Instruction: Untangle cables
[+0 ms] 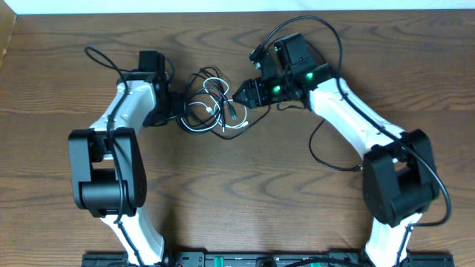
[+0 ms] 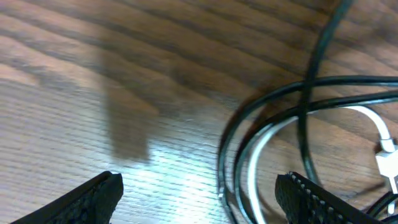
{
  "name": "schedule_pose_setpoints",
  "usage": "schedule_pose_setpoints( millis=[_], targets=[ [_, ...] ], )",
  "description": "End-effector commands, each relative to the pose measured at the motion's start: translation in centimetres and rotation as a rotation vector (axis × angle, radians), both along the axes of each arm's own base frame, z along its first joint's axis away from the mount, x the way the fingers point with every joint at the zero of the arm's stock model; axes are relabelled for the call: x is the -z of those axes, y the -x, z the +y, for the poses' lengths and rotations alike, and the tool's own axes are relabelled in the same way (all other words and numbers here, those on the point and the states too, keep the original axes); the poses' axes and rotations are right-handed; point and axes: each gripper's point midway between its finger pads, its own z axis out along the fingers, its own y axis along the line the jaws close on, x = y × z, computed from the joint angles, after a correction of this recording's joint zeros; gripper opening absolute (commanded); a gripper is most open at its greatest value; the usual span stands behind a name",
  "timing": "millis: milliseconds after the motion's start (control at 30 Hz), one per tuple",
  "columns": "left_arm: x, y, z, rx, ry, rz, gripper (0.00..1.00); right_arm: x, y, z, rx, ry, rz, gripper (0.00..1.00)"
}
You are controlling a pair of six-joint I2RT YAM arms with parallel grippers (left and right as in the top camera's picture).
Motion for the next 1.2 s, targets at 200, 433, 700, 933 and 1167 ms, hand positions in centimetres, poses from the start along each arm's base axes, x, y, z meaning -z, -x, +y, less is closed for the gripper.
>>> schedule_pose_setpoints(
  millis=[200,433,700,933,1167],
  targets=[
    [-2.1,-0.9,2.3,-0.117,0.066,-0.057,0.85,4.1,0.1,4.6,-0.12,0.053,-0.146,0.49],
    [-2.1,-0.9,3.0,-0.136,0.066,-0.057,0.85,6.6,0.0,6.7,-0.151,0.188,-0.296,0.49],
    [-2.1,-0.9,2.9,-0.132,0.066,-0.058,0.85,7.9,-1.4,7.4,-0.068,0.317,-0.421,0.46],
    [-2.1,-0.9,2.9,-0.132,0.066,-0.058,0.85,9.3,-3.1,8.5,-0.029,0.29,-0.483,0.24],
    [-2.1,-0.9,2.9,-0.132,0.066,-0.06,0.85,9.5,-2.8,9.1,-0.033,0.264,-0.475,0.34]
  ],
)
